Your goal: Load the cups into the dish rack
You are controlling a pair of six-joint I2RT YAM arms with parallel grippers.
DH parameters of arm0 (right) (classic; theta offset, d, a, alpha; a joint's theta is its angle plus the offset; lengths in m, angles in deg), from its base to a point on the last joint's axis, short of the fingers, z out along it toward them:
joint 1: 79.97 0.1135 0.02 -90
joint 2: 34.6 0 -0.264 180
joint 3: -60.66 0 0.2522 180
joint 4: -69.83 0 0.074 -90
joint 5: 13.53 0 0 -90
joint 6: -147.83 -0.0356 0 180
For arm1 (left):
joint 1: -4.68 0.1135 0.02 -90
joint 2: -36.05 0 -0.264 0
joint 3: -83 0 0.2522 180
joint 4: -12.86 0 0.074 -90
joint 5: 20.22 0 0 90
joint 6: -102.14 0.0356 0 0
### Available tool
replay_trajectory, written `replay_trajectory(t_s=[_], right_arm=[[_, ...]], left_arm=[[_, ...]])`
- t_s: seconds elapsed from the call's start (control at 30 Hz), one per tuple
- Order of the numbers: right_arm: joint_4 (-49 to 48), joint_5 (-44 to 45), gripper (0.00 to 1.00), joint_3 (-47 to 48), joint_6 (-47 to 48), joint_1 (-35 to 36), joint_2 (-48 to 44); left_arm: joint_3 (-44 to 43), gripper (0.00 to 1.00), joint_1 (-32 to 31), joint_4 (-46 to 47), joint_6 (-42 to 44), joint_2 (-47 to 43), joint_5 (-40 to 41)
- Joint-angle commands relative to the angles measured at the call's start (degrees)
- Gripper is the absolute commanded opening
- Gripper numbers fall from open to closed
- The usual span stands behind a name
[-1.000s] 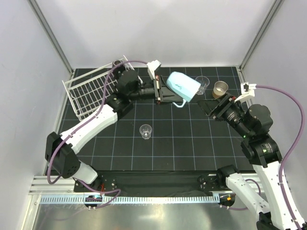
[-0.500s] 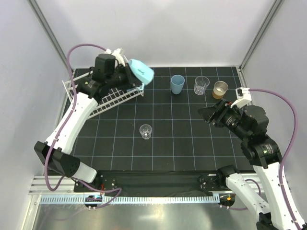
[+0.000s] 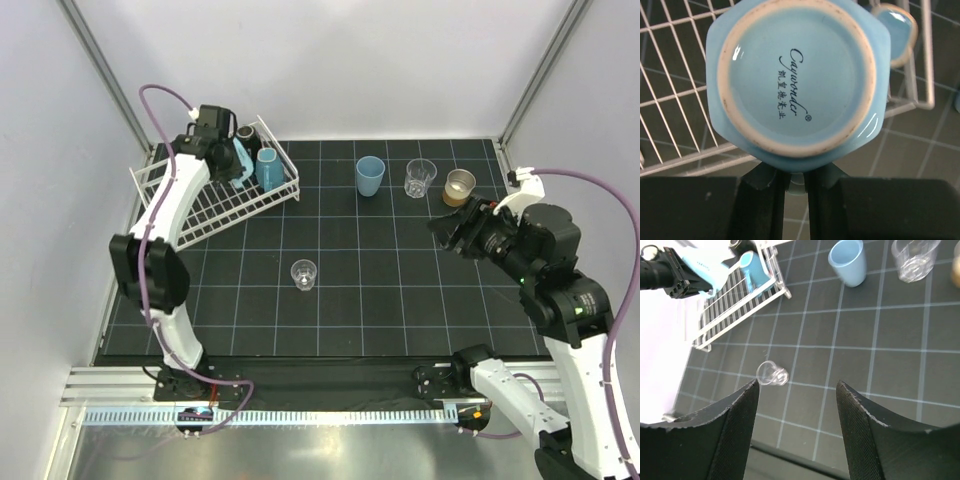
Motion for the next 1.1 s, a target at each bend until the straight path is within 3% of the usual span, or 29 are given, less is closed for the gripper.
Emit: replay_trajectory(t_s=[0.0,0.37,1.07], right_arm=[[5.0,5.6,0.65,5.6,4.7,-0.2,1.4],[5.6,12.4,0.65,8.6,6.6,-0.2,4.1],[8.5,15.2,0.65,10.1,6.6,-0.1,6.8]], left_arm=[[-8.4,0.0,2.7,3.2,0.8,3.7,6.3],[-21.7,0.0,4.7,1.3,1.5,18.7,14.5],[-31.0,0.0,7.0,4.1,1.2,32.1,11.1]])
